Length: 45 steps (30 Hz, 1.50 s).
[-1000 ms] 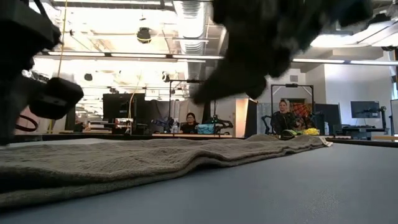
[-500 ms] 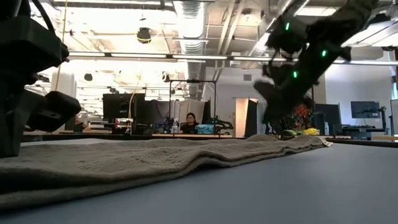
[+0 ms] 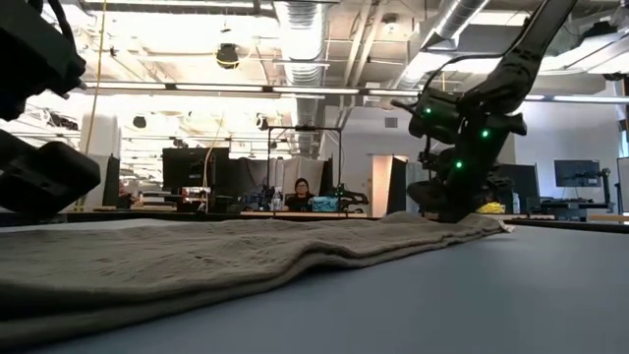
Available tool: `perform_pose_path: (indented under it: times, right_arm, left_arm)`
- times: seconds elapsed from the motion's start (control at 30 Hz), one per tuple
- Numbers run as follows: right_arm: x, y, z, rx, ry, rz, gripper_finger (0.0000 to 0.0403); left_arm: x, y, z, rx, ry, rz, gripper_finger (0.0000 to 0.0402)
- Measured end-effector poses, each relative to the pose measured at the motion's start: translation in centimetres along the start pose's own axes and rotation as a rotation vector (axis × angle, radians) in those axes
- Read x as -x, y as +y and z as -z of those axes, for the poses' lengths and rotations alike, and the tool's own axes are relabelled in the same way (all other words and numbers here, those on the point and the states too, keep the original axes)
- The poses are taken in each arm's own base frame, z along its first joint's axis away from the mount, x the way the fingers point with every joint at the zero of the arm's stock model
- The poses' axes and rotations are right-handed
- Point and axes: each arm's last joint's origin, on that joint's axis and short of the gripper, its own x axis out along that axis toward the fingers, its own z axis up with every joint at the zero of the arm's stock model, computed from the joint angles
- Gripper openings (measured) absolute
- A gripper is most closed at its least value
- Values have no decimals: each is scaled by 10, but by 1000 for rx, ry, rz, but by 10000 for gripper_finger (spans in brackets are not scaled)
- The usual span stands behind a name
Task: Roll towel
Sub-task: Roll the gray towel
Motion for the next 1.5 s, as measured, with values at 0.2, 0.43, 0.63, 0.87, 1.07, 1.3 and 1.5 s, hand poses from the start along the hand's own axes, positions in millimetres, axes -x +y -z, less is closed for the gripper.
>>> perform_pose_path:
  times: [0.2,0.43,0.63,0.87,1.07,1.3,1.5]
  right_arm:
    - [-10,19,2,120,-6,-72,27]
    - [9,48,-15,250,-48,-206,27]
    - [48,55,-42,233,-127,-303,27]
    - [83,60,-31,187,-111,-371,27]
    - [73,82,-1,231,-33,-354,27]
    - [34,91,21,290,35,-234,27]
    - [14,80,4,322,-20,-179,27]
  left_arm:
    - [0,-3,-2,11,-8,48,0]
    - [7,-13,-25,-63,-181,290,0]
    - [15,-7,-27,-66,-181,192,0]
    - [10,7,-3,-9,25,-33,0]
    - [1,12,5,16,80,-64,0]
    - [-12,14,7,45,55,-34,0]
    - [-29,14,6,25,-46,16,0]
